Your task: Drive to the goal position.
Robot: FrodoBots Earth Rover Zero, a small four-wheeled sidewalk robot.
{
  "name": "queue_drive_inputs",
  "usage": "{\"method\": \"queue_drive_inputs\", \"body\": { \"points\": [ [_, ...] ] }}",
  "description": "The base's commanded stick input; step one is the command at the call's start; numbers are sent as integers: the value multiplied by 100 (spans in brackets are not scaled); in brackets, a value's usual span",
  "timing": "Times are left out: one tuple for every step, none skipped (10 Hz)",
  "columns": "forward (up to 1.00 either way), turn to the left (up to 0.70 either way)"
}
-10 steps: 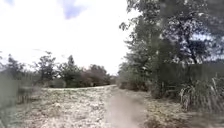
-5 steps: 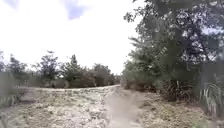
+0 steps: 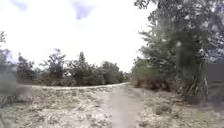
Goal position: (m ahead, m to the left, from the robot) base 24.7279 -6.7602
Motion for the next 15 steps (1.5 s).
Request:
{"method": "queue_drive_inputs", "body": {
  "points": [
    [85,0],
    [85,0],
    [85,0],
    [85,0],
    [85,0],
    [85,0],
    [85,0],
    [85,0],
    [85,0],
    [85,0],
    [85,0],
    [85,0],
    [85,17],
    [85,30],
    [85,27]
  ]
}}
